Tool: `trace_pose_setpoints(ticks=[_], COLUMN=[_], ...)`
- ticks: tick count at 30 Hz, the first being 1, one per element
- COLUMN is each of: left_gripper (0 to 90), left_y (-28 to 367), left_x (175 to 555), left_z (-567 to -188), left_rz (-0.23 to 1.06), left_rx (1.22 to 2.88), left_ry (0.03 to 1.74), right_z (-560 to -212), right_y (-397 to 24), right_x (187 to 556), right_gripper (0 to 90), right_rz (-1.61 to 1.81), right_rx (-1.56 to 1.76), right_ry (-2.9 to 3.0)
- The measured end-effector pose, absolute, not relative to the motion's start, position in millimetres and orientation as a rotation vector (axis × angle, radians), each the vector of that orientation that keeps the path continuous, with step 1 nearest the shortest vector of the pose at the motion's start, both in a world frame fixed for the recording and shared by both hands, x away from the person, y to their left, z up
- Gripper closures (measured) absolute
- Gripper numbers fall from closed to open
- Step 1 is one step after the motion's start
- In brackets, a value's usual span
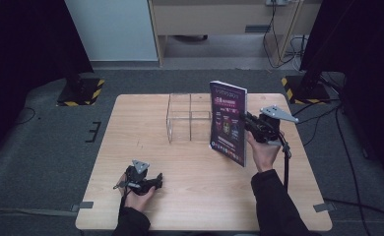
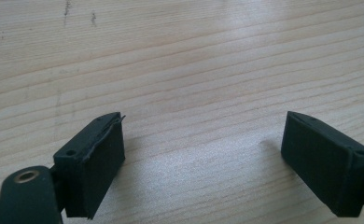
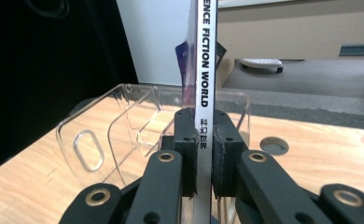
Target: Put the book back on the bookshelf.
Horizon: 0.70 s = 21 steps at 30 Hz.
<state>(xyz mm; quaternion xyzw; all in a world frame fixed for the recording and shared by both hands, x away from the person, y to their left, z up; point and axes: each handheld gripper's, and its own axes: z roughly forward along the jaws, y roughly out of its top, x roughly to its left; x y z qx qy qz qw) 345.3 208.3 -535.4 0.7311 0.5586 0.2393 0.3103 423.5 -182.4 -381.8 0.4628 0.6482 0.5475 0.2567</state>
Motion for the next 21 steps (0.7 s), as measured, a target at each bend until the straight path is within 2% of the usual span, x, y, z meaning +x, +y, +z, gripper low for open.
trace_pose_setpoints(ticks=[11,21], left_gripper=[12.3,12.4], left_y=[208.2,208.3], left_x=[345.3,345.3], left_z=[-535.4,-535.4], left_rz=[0.633,0.634], left_rx=[1.931,1.933], left_ry=[1.475,1.474], right_z=[-392.2,-386.7], right_y=[-190.2,-186.4], right_x=[401.3,403.0], right_gripper=[82.8,83.3], right_rz=[1.51,1.54], right_rx=[1.219,1.186], right_ry=[1.786,1.756])
